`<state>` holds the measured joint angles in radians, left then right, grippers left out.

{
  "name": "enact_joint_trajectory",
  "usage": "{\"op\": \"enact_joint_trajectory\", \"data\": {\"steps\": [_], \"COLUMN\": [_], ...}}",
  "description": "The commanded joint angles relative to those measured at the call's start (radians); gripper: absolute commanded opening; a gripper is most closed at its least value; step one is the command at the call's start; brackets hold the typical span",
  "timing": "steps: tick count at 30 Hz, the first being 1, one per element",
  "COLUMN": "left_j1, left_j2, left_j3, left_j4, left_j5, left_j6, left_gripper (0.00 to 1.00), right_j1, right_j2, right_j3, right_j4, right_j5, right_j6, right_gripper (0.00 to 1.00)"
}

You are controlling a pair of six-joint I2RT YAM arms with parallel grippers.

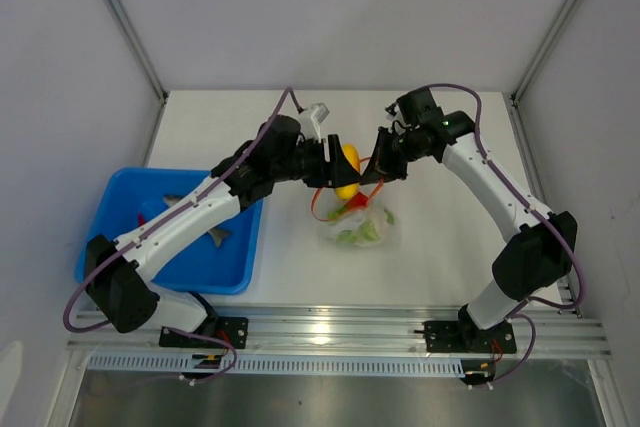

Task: Place the food in the zip-top bag and seal the zipper
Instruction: Place the fake fruit in the zipper food storage bag.

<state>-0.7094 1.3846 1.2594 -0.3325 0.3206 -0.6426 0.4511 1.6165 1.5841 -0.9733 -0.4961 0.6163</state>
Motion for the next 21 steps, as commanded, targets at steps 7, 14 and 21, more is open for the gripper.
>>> {"op": "enact_joint_trajectory", "data": {"steps": [7,14,21], "left_j1": [-0.039,-0.074,-0.081], "left_j2": [0.013,0.068,0.103], "left_j3": [-0.083,-0.075,-0.092], "left_j4": [0.070,0.066,0.070], "left_j5": [-0.015,-0.017,0.024], "left_j6": [0.020,0.035,0.052], "left_gripper": [0.00,0.01,0.01], "right_j1": [-0.040,-0.048,-0.074], "right_j2": [-0.052,-0.058,-0.064], "right_j3": [-0.064,-0.087,-0.096], "right_j4": [0.104,0.131,0.133], "right_j5": [-0.099,-0.127,-0.119], "right_j6": [0.118,0.158,0.180], "right_gripper": [0.00,0.00,0.00]}}
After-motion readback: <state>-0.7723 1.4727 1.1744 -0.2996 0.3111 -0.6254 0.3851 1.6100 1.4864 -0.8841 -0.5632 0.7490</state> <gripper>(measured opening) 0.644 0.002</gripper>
